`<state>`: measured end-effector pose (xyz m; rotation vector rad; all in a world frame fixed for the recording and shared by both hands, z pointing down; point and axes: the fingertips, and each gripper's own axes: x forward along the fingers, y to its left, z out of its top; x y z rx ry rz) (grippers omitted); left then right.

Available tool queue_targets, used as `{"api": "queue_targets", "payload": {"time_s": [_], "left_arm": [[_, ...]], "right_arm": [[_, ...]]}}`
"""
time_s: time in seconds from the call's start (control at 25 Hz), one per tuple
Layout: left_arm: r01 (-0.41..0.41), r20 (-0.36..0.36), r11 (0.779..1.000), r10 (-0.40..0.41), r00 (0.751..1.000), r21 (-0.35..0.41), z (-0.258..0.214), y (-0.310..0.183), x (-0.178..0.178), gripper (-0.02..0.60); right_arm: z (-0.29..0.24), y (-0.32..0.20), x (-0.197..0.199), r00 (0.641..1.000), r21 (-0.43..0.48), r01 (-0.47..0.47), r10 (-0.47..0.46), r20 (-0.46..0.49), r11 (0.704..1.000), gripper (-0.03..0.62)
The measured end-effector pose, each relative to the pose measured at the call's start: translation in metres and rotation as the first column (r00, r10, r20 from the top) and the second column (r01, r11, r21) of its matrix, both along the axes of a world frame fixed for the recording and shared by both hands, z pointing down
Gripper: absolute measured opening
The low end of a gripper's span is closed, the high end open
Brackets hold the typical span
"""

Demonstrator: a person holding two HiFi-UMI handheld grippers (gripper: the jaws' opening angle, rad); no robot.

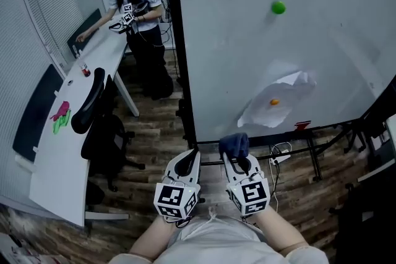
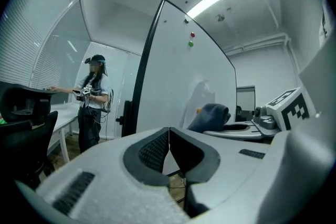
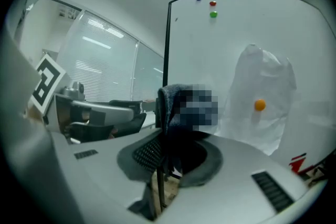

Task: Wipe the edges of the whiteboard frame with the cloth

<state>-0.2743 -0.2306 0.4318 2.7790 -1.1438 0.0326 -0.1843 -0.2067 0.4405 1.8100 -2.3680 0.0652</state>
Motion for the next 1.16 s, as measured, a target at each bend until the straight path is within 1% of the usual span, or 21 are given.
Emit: {"api": "queue_targets", "payload": {"time_s": [0.24,0.44,0.92,1.16], "left_arm": [[-0.021,0.005,1.000,0.021,1.000,0.003,-0.002,-0.001,0.009,0.018],[-0.026,0.001,1.000,0.026,1.000,-0.003,-0.001,-0.004,0.010,0.018],[-0.033,-0.005,0.999,0.033,0.999,-0.018,0.002,-0.007,0.011,0.018],[-0.050,-0.028,0.998,0.049,0.998,-0.030,0.002,-0.011,0.011,0.018]], "right_arm": [[0.000,-0.006,0.011,1.000,-0.008,-0.022,0.022,0.007,1.000,0.066],[-0.001,-0.009,0.011,1.000,-0.004,-0.027,0.027,-0.002,1.000,0.066],[0.000,-0.013,0.012,0.999,-0.013,-0.031,0.031,0.016,0.999,0.066],[0.002,-0.014,0.013,0.999,-0.022,-0.036,0.036,0.031,0.999,0.066]]}}
